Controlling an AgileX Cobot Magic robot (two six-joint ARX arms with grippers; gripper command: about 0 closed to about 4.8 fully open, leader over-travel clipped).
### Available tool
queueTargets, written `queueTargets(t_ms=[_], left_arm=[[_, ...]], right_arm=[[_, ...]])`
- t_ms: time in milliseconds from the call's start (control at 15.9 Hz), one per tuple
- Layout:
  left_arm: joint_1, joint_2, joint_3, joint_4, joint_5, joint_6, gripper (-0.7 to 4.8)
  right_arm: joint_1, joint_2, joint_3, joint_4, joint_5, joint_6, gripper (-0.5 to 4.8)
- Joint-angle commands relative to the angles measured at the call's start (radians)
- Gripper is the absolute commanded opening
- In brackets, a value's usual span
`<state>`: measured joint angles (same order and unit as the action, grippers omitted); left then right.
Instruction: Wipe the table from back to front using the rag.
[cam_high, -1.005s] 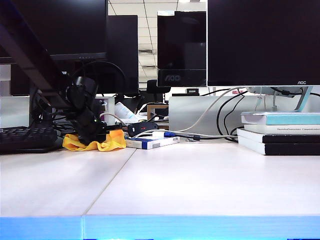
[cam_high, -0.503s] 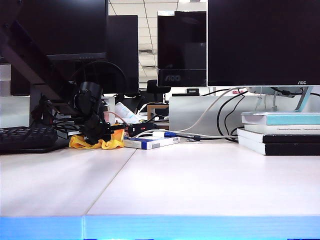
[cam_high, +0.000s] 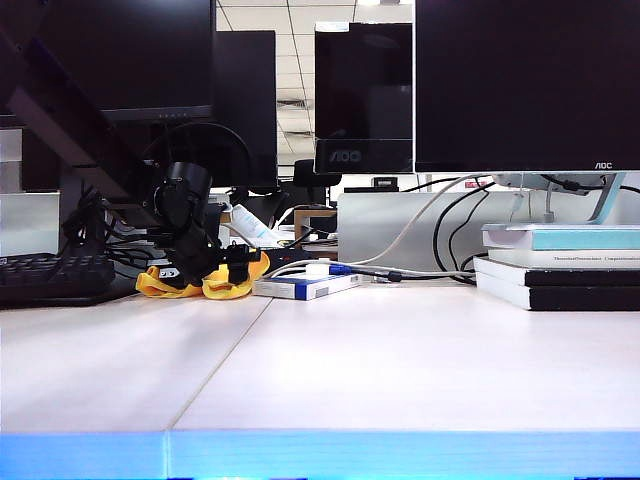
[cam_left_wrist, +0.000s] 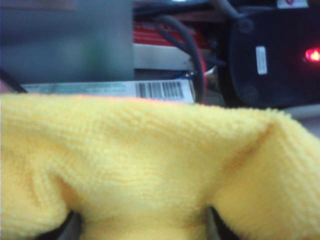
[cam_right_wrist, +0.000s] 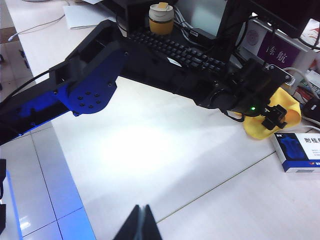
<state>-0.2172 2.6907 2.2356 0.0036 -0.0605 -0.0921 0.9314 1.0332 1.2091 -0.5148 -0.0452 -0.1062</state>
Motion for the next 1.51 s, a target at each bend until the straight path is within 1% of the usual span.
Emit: queueTargets(t_ms=[63,126,188,251,314,377,440,503,817,1068,1319,1382,1445,1508], left_arm=[[-0.003,-0.014,-0.012,-0.167,-0.048,0.040,3.18],[-0.006,-0.024,-0.012,-0.185,-0.052,0.041,3.18],[-0.006,-0.030,-0.012,-0.206,-0.053,0.059,3.18],[-0.007,-0.035,-0.012,-0.229,-0.053,0.082,3.19],[-0.009,-0.040,-0.012,-0.254,-0.056,0.112,3.32],[-0.015,-0.045,-0.012,-0.266,-0.062,0.156,3.51],[-0.045,-0.080,-0.012,-0.272,-0.119,0.289,3.51],[-0.069,-0.100,-0.012,-0.288,-0.144,0.339,3.51],[-0.104,-0.176,-0.012,-0.357,-0.209,0.396,3.50],[-0.122,-0.223,-0.012,-0.421,-0.209,0.400,3.31],[-0.168,-0.248,-0.012,-0.483,-0.212,0.462,3.31],[-0.181,-0.249,-0.012,-0.496,-0.214,0.462,3.29],[-0.192,-0.255,-0.012,-0.509,-0.216,0.459,2.99],[-0.208,-0.259,-0.012,-0.519,-0.217,0.459,2.05]], right_arm=[[0.000,0.002,0.003,0.010,0.003,-0.004,-0.01],[-0.002,0.002,0.003,0.010,0.003,-0.007,-0.01],[-0.007,0.002,0.003,0.010,0.002,-0.007,-0.01],[-0.012,0.002,0.003,0.011,0.002,-0.007,-0.01],[-0.016,0.002,0.003,0.011,0.002,-0.007,-0.01],[-0.021,0.002,0.003,0.011,0.002,-0.007,-0.01],[-0.029,0.002,0.003,0.011,0.002,-0.007,-0.01],[-0.038,0.002,0.003,0.018,0.002,-0.009,-0.01],[-0.049,0.002,0.003,0.027,0.002,-0.026,-0.01],[-0.049,0.003,0.003,0.055,0.002,-0.026,-0.01],[-0.049,0.003,0.003,0.079,0.000,-0.026,-0.01],[-0.049,0.002,0.003,0.078,-0.001,-0.026,-0.01],[-0.049,0.002,0.003,0.078,-0.001,-0.026,-0.01],[-0.049,0.002,0.003,0.078,0.003,-0.026,-0.01]])
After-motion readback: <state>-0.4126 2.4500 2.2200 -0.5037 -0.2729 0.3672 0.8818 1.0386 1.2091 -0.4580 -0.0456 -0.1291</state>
